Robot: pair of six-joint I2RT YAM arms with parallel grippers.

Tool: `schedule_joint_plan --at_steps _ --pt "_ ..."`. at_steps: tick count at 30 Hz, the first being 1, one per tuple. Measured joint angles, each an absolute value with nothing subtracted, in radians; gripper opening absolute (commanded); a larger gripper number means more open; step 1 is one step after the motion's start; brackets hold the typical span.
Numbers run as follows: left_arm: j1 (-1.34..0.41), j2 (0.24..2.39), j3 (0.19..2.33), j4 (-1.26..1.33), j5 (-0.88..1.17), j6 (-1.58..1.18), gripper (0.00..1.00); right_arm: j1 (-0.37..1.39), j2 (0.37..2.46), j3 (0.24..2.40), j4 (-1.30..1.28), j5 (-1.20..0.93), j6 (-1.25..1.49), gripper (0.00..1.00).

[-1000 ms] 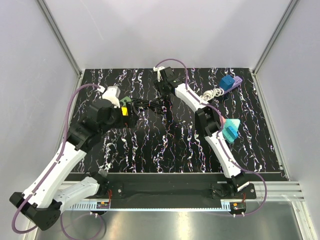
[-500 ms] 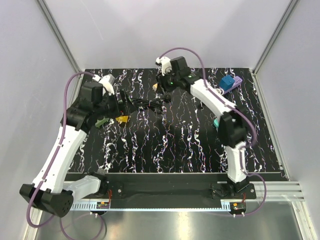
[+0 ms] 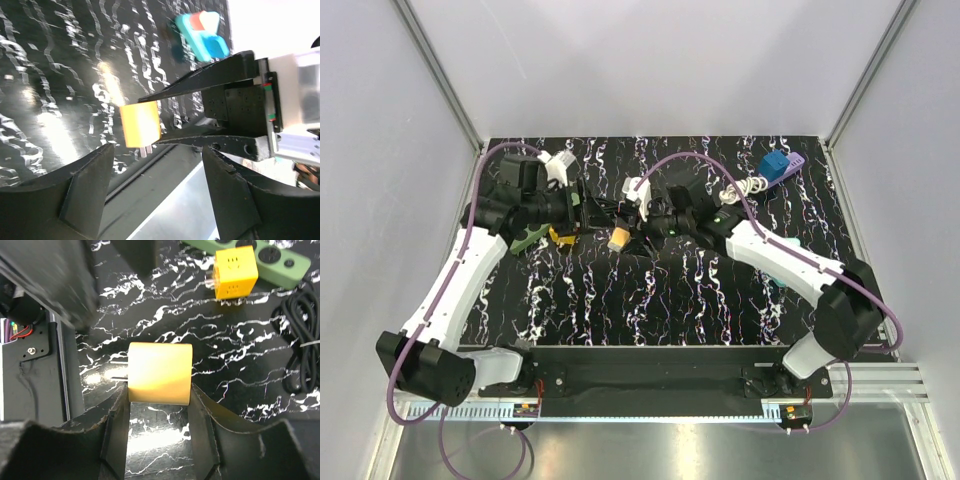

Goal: Insert the plug

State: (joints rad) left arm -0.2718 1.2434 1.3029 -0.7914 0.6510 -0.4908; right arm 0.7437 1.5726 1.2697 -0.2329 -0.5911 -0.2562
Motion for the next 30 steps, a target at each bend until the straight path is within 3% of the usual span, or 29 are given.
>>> schedule_joint_plan --at_steps 9,11,13,18,20,21,24,30 --pt "-0.298 1.242 1.188 -0.738 0.735 -0.529 0.69 0.771 1.496 1.249 -0.168 -0.606 -0.271 0.00" --pt "-0.304 1.245 1.181 -0.728 0.751 -0.538 0.63 0.778 1.492 1.249 -0.159 -0.616 -0.275 0.00" --pt "-0.308 1.246 1.176 -0.707 0.763 -0.553 0.45 0.783 1.491 1.248 -0.154 -0.623 -0.278 0.02" --pt "-0.310 1.249 1.169 -0.683 0.783 -0.602 0.01 0.786 1.491 1.233 -0.141 -0.611 -0.292 0.19" --pt "-0.308 1.257 1.167 -0.683 0.786 -0.613 0.00 0.787 1.491 1.223 -0.133 -0.608 -0.292 0.32" --pt "-0.308 1.260 1.165 -0.681 0.786 -0.612 0.00 0.787 1.490 1.218 -0.131 -0.608 -0.290 0.52" --pt "-0.309 1.263 1.158 -0.673 0.790 -0.603 0.00 0.788 1.489 1.209 -0.128 -0.607 -0.266 0.72" --pt "-0.310 1.227 1.136 -0.585 0.789 -0.607 0.00 0.787 1.466 1.200 -0.126 -0.586 -0.118 0.91"
